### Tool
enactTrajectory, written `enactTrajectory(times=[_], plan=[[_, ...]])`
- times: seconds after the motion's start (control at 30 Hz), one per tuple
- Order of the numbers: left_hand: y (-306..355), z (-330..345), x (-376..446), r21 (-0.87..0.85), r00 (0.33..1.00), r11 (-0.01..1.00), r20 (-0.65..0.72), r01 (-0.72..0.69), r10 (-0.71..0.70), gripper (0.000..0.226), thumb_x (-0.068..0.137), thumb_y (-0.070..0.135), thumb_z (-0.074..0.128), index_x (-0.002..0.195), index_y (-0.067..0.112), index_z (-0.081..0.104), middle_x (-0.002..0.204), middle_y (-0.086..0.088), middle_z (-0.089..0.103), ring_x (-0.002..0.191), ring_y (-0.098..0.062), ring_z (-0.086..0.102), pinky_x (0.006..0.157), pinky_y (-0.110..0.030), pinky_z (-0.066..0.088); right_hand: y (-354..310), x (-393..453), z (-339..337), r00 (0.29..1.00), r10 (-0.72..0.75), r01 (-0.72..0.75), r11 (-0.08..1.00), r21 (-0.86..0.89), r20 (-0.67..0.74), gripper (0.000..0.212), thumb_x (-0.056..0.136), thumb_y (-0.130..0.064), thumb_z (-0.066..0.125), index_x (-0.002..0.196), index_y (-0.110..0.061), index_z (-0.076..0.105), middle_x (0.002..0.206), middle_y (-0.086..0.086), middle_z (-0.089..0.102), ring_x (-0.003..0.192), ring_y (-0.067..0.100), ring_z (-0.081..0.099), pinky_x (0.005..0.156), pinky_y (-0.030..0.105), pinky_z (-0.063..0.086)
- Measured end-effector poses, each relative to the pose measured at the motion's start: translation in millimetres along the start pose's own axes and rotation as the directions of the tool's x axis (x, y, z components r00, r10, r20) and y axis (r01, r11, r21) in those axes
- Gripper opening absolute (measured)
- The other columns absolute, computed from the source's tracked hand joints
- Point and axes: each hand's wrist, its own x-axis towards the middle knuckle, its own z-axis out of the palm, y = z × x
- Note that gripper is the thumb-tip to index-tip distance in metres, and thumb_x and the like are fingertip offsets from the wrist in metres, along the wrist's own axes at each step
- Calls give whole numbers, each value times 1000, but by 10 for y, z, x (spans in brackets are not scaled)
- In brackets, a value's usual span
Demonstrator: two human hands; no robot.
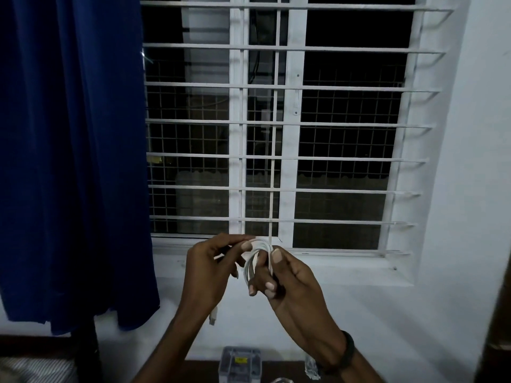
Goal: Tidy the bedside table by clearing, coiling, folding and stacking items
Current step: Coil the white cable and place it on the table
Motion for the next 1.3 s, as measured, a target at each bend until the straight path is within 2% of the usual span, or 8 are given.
enactTrajectory(times=[0.37,0.53,0.63,0.73,0.9,1.0,1.13,1.3], plan=[[-56,130,-404,135,974,981,160,140,-161,24,89,5,63,98,25,75,70,2,71,55,-12,65,48,-23,54,-59,82,-132,990,-42,53,995,80,-135,29,96,-25,42,93,-4,63,65,6,49,60,15,48,82,35,53],[-89,191,-635,587,958,784,285,-203,35,53,86,7,63,132,33,56,108,10,64,83,-10,68,77,-27,59,35,136,-290,953,-139,108,986,-129,-269,29,94,-27,45,97,-9,68,74,9,61,71,20,59,88,40,56],[-45,227,-691,652,917,697,398,-300,22,71,52,5,88,116,30,69,94,9,65,60,-9,64,55,-20,57,75,124,-339,938,-186,99,952,-290,-292,29,96,-28,45,100,-10,68,76,8,66,74,22,64,88,40,56],[128,210,-664,655,888,644,452,-395,85,63,30,9,97,88,25,77,73,8,64,48,-7,58,43,-16,51,108,97,-333,935,-218,74,892,-446,-281,28,98,-28,45,98,-15,70,79,10,70,78,26,67,83,35,57],[390,98,-560,544,883,724,428,-424,196,49,45,9,95,84,28,73,78,11,70,56,-3,64,56,-5,44,87,49,-293,958,-181,42,857,-514,-224,30,99,-30,44,94,-17,71,80,8,70,78,20,66,80,31,54],[496,-19,-486,410,926,856,331,-314,181,34,73,17,83,97,35,67,87,17,72,74,1,68,73,-10,55,40,7,-252,971,-159,38,837,-546,-177,32,100,-30,44,90,-16,70,81,5,70,79,16,65,80,32,53],[552,-82,-409,320,959,923,248,-214,136,23,76,27,78,94,35,68,83,20,73,80,1,70,76,-20,58,0,-19,-205,981,-139,37,814,-580,-132,36,100,-34,42,88,-11,67,82,10,67,84,31,61,82,44,52],[529,-138,-407,226,981,968,183,-109,67,11,76,22,78,84,28,74,75,14,73,74,-8,71,75,-29,61,-3,13,-225,982,-95,33,938,-346,-163,43,92,-49,50,89,-10,69,88,28,59,88,44,56,88,48,51]])
